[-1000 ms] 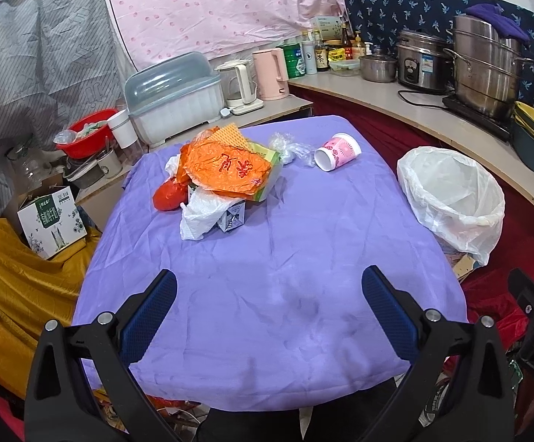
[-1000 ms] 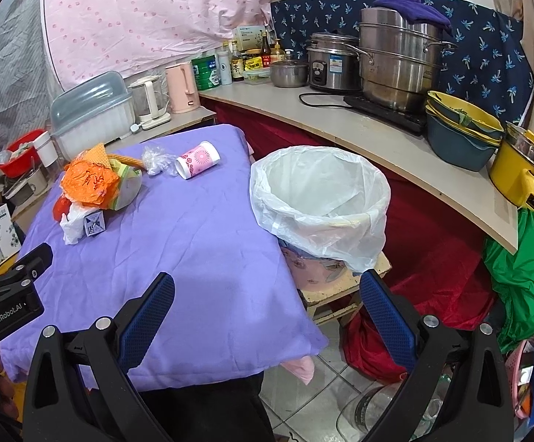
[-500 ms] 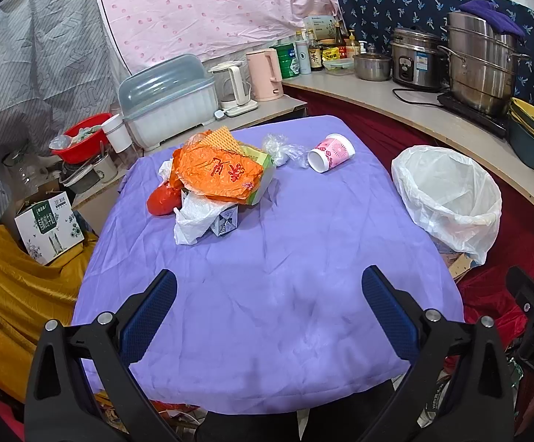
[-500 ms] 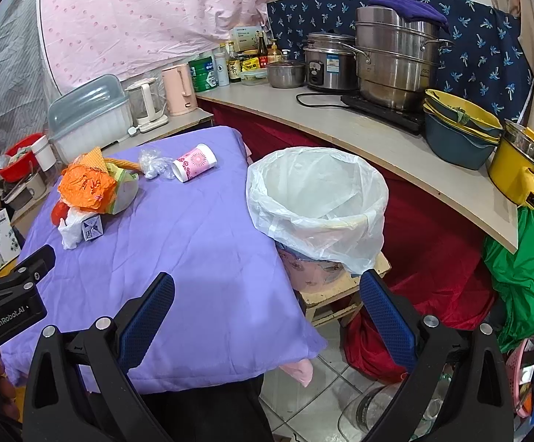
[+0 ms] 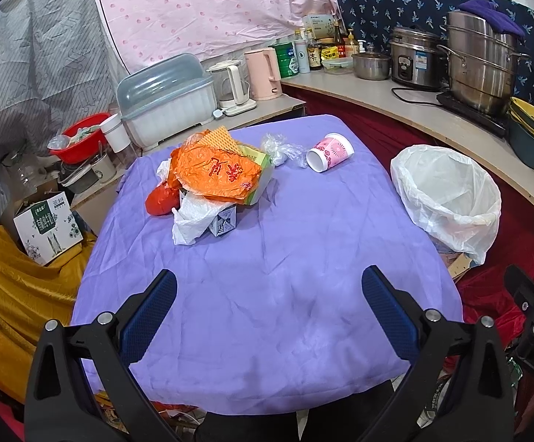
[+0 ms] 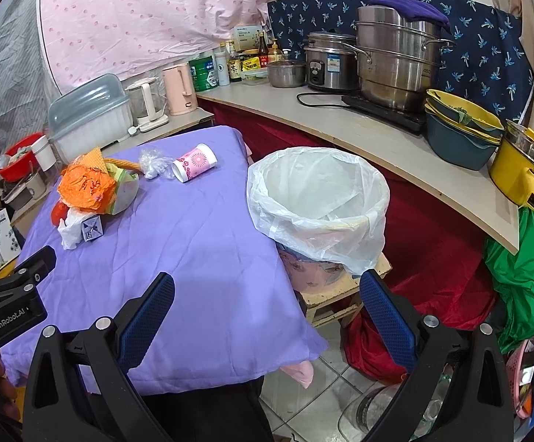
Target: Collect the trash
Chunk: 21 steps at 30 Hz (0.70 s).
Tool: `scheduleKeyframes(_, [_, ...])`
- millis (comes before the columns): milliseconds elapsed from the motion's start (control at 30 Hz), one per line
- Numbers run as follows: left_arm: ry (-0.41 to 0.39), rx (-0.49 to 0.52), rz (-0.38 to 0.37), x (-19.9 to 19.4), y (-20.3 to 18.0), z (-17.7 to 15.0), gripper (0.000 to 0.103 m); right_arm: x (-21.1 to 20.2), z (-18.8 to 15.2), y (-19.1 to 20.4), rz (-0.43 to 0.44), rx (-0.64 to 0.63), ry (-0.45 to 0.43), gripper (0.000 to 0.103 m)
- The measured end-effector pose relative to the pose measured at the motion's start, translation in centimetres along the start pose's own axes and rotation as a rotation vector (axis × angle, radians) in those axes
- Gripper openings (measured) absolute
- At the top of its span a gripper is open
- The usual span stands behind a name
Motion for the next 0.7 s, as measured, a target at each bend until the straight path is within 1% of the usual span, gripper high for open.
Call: scheduleKeyframes(700, [0.001, 0.001, -0.001, 0.16, -0.46, -0.01, 0.096, 0.46, -0.37, -0.35, -0.005, 0.005, 0.005, 0.097])
Point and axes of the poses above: each gripper's, at about its wrist camera, not at the fingertips, and x roughly the way its jaws point, y to its left, z to its top, the point moved 10 cm from there along x, roughly the way its jaws point, and after that the axes turned 8 degrees about y, right-handed, at the moved point
